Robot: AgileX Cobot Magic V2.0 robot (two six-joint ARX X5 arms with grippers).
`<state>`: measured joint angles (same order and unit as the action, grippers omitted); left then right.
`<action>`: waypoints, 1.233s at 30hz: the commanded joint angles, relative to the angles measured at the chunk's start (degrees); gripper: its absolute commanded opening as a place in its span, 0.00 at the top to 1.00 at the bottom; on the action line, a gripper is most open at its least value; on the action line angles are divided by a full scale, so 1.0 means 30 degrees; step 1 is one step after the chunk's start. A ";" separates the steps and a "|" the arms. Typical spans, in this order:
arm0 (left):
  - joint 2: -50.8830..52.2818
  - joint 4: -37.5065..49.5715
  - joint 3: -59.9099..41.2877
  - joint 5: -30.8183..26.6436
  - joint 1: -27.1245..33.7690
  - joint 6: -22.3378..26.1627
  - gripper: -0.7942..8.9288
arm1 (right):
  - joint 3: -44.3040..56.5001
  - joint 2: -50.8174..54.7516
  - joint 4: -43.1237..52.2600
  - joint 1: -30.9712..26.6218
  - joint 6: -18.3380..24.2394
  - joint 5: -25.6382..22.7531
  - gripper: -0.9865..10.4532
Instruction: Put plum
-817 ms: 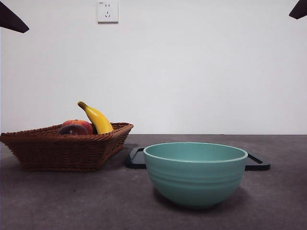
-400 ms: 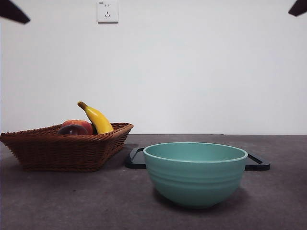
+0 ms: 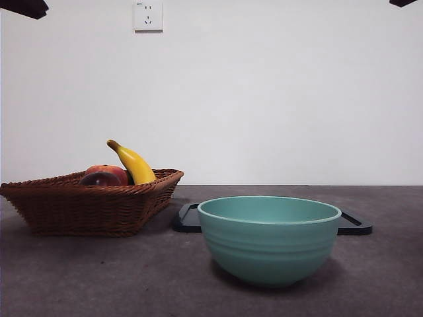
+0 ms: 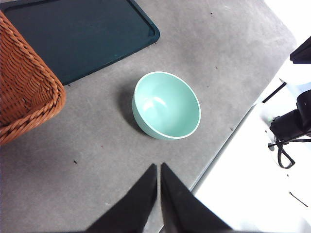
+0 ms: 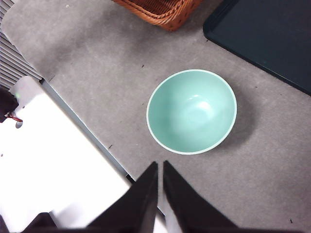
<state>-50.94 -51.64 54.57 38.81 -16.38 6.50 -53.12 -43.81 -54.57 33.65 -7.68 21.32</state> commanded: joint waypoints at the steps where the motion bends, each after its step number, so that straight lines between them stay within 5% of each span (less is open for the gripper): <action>1: -0.0117 0.0073 0.0153 0.0080 -0.0066 0.0117 0.91 | -0.0109 -0.0087 0.0204 0.0131 0.0211 0.0087 0.91; 23: 0.0546 0.0838 0.0153 0.0051 0.0080 0.0211 0.91 | -0.0109 -0.0080 0.0204 0.0131 0.0211 0.0095 0.91; 32: 0.3759 0.9158 -0.0692 -0.3672 0.2973 0.0328 0.91 | -0.0109 -0.0073 0.0641 0.0131 0.0211 0.0087 0.91; 37: 0.7206 1.4936 -0.4175 -0.6462 0.4561 0.0328 0.91 | -0.0109 -0.0073 0.0750 0.0131 0.0211 0.0095 0.91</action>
<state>-30.44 -9.91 43.66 20.82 -2.98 6.79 -53.12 -43.79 -52.88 33.65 -7.68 21.39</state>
